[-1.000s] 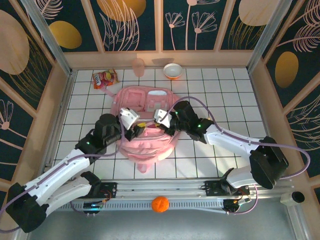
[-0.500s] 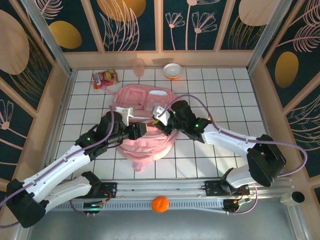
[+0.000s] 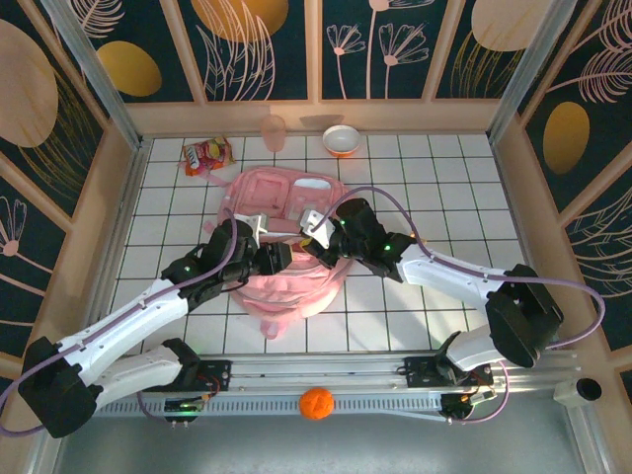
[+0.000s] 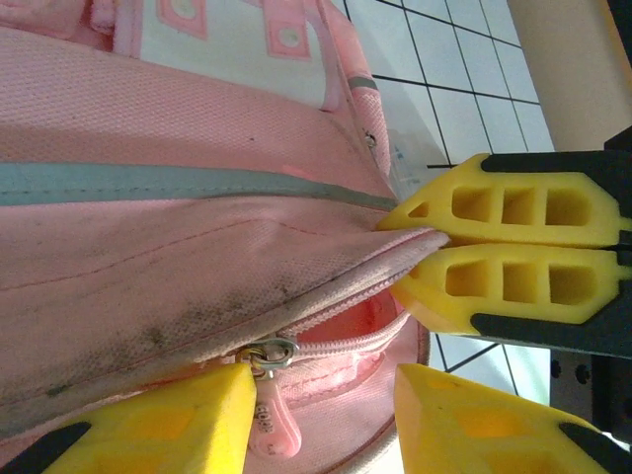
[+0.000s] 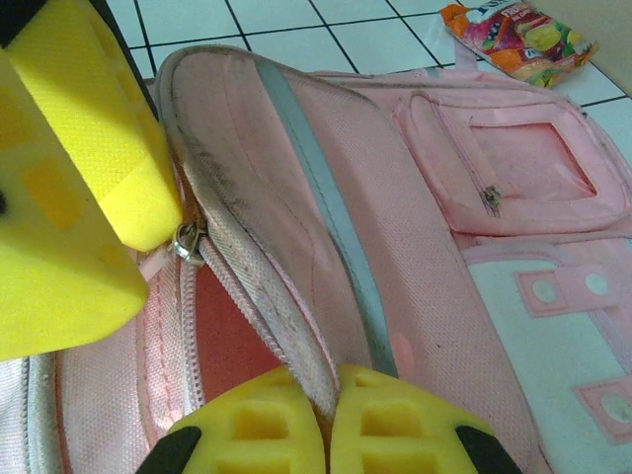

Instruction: Pack the student bag

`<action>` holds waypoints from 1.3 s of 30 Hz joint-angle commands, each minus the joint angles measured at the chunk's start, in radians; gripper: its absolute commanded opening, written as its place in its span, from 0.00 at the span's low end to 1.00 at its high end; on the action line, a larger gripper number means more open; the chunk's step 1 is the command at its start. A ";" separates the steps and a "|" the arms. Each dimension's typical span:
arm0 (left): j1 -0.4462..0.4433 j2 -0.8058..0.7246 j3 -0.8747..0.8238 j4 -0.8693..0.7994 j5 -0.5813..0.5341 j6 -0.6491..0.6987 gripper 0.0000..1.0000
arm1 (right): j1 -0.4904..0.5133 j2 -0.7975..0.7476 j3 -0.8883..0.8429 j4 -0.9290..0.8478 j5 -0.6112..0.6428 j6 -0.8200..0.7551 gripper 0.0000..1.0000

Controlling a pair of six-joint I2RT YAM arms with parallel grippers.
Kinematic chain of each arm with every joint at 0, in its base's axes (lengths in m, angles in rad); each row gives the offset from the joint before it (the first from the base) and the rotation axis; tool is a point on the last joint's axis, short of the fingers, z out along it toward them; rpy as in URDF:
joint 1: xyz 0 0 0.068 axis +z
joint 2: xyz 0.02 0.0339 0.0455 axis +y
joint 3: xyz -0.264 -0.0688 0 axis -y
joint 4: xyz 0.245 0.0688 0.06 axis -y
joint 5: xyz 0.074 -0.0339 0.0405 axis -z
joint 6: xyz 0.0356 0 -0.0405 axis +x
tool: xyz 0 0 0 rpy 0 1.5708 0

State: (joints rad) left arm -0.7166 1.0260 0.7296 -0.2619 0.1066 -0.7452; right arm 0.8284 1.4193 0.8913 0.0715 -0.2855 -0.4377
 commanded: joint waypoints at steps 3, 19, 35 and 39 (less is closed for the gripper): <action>-0.001 0.016 -0.009 -0.102 -0.085 0.022 0.44 | 0.007 -0.020 0.057 0.116 -0.034 0.043 0.00; -0.010 0.051 -0.053 0.133 0.090 -0.022 0.44 | 0.004 -0.034 0.055 0.110 -0.075 0.054 0.00; -0.014 0.001 -0.038 -0.066 -0.129 0.025 0.00 | -0.052 -0.071 0.046 0.045 -0.143 0.027 0.00; -0.011 -0.023 -0.041 -0.106 -0.198 0.055 0.00 | -0.083 -0.096 0.041 0.020 -0.196 -0.010 0.00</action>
State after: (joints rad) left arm -0.7410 1.0206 0.6899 -0.2420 0.0494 -0.7258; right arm 0.7761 1.4097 0.8921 0.0486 -0.3981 -0.4374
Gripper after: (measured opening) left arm 0.053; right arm 0.053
